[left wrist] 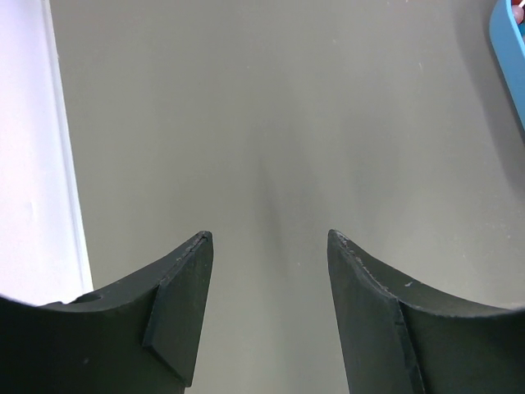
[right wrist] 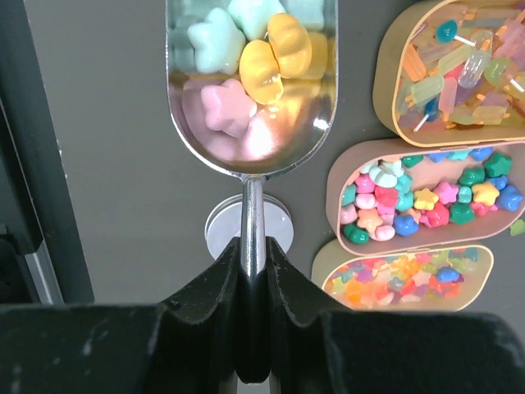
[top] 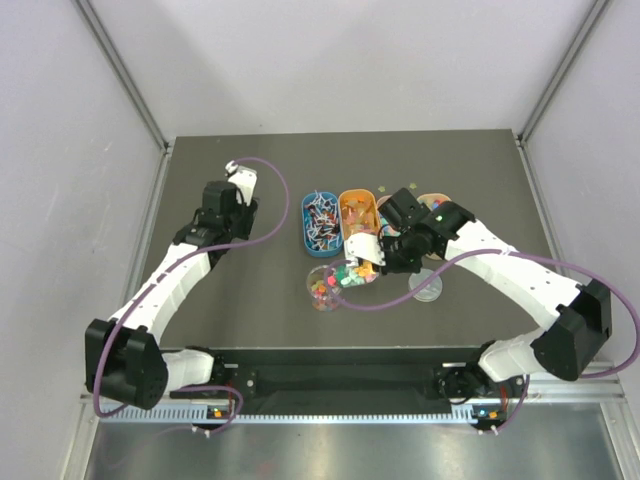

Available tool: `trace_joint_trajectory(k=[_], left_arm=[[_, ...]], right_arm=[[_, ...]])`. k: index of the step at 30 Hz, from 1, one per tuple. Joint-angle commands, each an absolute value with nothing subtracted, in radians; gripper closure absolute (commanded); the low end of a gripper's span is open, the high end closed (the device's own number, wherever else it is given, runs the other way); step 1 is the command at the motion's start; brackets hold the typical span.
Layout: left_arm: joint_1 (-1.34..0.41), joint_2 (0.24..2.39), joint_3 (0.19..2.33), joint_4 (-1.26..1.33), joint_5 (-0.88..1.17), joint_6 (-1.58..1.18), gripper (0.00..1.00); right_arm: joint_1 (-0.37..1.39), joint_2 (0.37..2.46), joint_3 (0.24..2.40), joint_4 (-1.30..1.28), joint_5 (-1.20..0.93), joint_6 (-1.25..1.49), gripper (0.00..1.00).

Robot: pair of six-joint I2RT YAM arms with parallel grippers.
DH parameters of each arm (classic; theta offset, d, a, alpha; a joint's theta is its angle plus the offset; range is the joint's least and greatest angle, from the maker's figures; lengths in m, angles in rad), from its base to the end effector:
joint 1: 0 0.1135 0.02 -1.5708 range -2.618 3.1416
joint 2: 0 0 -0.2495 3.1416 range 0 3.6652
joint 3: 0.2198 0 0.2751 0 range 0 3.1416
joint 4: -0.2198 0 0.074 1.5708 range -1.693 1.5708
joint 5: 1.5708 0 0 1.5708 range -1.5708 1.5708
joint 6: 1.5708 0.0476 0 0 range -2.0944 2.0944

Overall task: Pack the candies
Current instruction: Place the fake candies in the packing bottle.

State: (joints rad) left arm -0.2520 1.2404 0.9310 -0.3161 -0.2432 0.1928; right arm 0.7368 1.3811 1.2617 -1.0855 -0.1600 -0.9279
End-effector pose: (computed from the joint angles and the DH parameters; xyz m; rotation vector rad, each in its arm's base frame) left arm 0.3035 -0.0663 0.2545 0.3481 2.1568 0.2333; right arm 0.2097 0.2004 0.2731 -2.0669 1.8261 0.1714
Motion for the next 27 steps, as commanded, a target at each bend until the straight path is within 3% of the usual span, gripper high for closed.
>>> trace_joint_trajectory(k=[1, 16, 20, 23, 26, 27], left_arm=[[-0.239, 1.193, 0.902, -0.281, -0.221, 0.155, 0.37], [-0.236, 1.187, 0.945, -0.317, -0.163, 0.097, 0.37], [-0.236, 1.184, 1.101, -0.426, -0.005, 0.055, 0.34], [-0.236, 1.164, 1.219, -0.494, 0.312, 0.019, 0.35], [-0.236, 1.146, 1.246, -0.441, 0.676, -0.079, 0.49], [-0.236, 1.141, 1.240, -0.373, 0.727, -0.172, 0.85]], right_arm=[[0.773, 1.404, 1.359, -1.129, -0.106, -0.923, 1.00], [0.836, 1.506, 1.525, -1.267, -0.014, -0.894, 1.00], [0.848, 1.529, 1.566, -1.290, 0.020, -0.885, 1.00], [0.847, 1.542, 1.626, -1.290, 0.018, -0.839, 1.00], [0.839, 1.539, 1.632, -1.238, -0.029, -0.757, 1.00], [0.835, 1.536, 1.628, -1.221, -0.040, -0.733, 1.00]])
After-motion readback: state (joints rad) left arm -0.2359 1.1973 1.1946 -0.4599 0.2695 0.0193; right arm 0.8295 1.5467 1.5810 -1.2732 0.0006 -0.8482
